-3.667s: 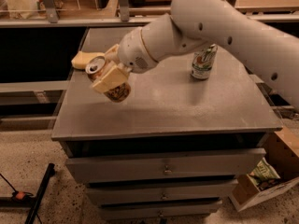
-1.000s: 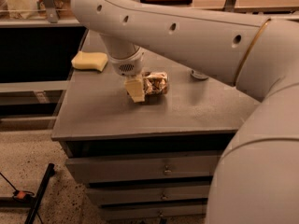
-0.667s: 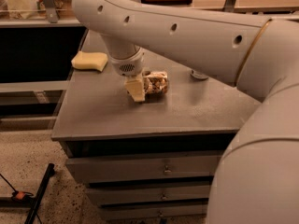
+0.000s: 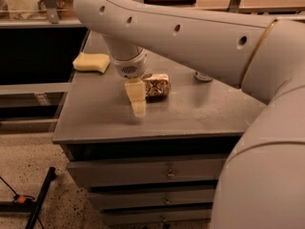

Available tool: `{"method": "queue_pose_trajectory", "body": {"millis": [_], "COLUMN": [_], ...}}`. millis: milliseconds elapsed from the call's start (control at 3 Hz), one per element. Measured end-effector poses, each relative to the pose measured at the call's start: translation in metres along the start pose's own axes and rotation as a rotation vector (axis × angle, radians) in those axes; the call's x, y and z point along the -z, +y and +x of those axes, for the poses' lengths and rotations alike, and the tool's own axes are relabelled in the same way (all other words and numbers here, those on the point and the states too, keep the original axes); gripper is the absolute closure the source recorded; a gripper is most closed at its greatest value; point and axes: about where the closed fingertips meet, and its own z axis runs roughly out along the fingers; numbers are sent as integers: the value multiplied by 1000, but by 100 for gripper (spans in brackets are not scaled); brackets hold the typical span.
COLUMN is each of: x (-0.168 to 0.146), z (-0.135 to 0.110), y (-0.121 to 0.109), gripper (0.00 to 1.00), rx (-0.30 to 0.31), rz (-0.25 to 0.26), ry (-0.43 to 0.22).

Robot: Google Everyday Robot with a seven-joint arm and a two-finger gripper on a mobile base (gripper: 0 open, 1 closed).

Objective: Knock orange can over

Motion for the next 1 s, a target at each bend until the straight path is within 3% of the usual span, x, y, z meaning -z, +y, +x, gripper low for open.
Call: {"method": "queue_pose_trajectory", "body": {"millis": [1000], "x": [10], "z": [10], "y": [3], "gripper": [0], "rx": [8], "rz": [35], "ry": [-69]}}
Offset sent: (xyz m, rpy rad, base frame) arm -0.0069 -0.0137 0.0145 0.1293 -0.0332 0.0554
